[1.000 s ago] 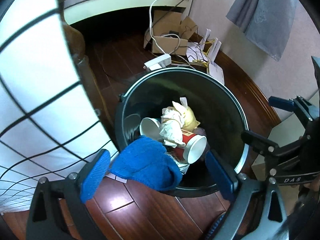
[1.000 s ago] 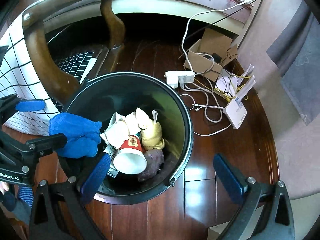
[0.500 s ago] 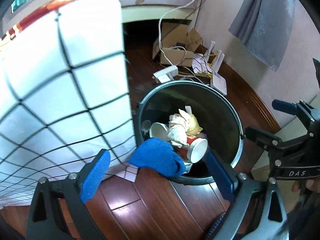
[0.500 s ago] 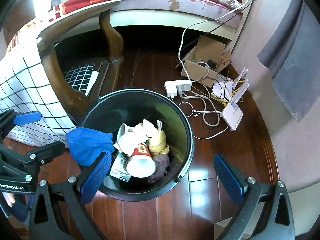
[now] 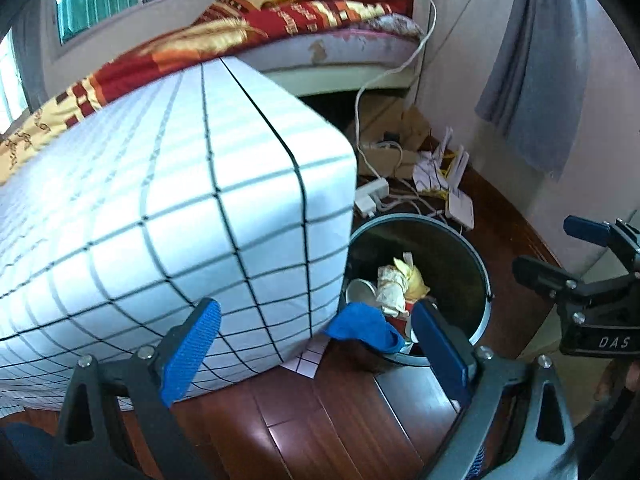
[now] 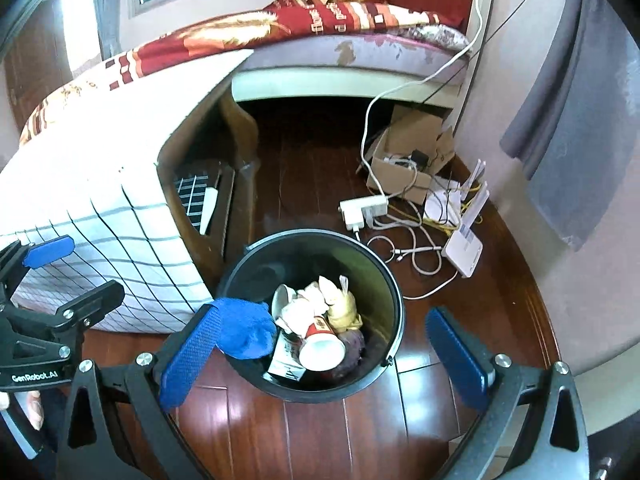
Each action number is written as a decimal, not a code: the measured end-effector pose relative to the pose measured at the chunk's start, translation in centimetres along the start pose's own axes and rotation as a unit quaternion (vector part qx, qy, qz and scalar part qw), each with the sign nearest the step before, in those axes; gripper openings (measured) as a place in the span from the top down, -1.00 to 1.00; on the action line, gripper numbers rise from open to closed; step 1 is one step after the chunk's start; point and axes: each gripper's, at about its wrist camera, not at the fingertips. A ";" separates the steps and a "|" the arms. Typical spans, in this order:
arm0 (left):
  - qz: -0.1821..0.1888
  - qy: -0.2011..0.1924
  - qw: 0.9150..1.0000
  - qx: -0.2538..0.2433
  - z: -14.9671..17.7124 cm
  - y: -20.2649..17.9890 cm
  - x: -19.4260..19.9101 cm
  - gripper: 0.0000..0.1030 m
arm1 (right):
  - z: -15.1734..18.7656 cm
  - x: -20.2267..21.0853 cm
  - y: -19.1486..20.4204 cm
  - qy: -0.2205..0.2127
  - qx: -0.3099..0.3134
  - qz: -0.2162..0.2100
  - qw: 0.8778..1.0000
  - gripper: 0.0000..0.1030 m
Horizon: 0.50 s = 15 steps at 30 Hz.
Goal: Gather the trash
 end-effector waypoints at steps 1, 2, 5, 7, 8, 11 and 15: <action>-0.002 -0.007 1.000 0.000 -0.1 0.2 0.8 -0.88 | -0.2 0.5 0.2 -0.002 -0.002 0.000 1.000 -1.00; -0.004 -0.011 1.000 0.000 -0.2 0.4 1.2 -0.88 | -0.4 1.3 0.4 -0.007 -0.004 0.001 1.000 -1.00; -0.010 -0.023 1.000 0.002 -0.6 0.7 3.0 -0.88 | -1.1 3.6 1.0 -0.020 -0.010 0.004 1.000 -1.00; -0.012 -0.037 0.999 0.003 -1.0 0.9 4.6 -0.88 | -1.4 5.4 1.4 -0.031 -0.012 0.006 0.999 -1.00; -0.014 -0.042 0.999 0.002 -1.1 0.9 5.3 -0.88 | -1.6 6.1 1.7 -0.035 -0.012 0.007 0.999 -1.00; -0.019 -0.061 0.998 0.001 -1.4 1.2 7.8 -0.88 | -2.0 8.8 2.5 -0.051 -0.009 0.008 0.999 -1.00; -0.028 -0.087 0.996 -0.004 -1.3 1.4 10.8 -0.88 | -2.2 12.3 3.9 -0.073 0.002 0.008 0.997 -1.00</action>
Point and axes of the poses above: each gripper's, at about its wrist camera, not at the fingertips, and x roughly against the way its jaws point, y to its left, z to its underside
